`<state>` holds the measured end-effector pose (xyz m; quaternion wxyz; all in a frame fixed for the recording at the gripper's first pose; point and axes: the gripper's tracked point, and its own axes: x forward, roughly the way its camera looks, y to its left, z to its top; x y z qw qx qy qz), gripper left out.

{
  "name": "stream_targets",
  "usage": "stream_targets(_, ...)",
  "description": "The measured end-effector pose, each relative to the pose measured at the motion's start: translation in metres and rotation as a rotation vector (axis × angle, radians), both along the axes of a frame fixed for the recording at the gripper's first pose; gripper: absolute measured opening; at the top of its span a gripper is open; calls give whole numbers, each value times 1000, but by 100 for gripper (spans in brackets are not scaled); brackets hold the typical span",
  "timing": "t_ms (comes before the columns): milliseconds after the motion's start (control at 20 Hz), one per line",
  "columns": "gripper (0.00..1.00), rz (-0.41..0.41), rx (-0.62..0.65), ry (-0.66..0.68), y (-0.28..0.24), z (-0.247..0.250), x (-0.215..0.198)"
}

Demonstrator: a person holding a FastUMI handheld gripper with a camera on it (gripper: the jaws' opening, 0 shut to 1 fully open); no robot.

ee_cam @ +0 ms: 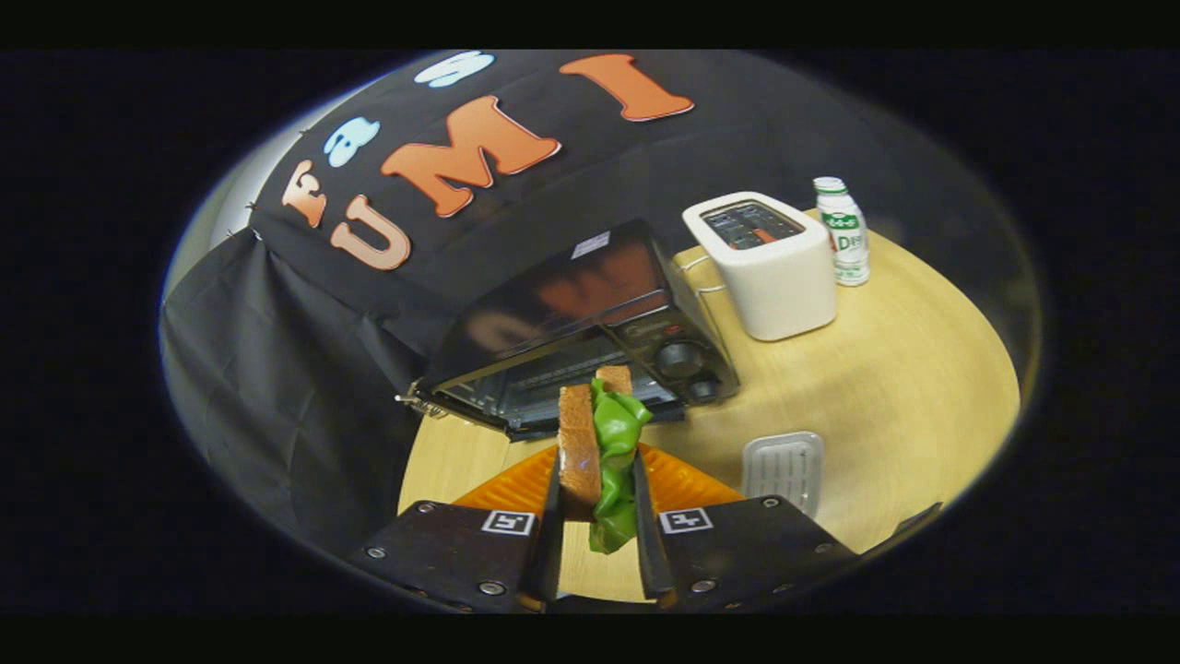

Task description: Open the toaster oven, put the food inside, and close the toaster oven door.

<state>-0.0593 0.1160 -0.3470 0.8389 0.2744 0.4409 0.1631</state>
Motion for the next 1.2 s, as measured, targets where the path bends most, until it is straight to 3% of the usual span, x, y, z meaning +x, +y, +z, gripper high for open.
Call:
stream_targets(200, 35, 17, 47, -9, 39, -1, 18)
stream_targets(600, 35, -90, 151, 29, 83, -35, 41)
stream_targets(1200, 35, -352, 384, 39, 97, -59, 91)
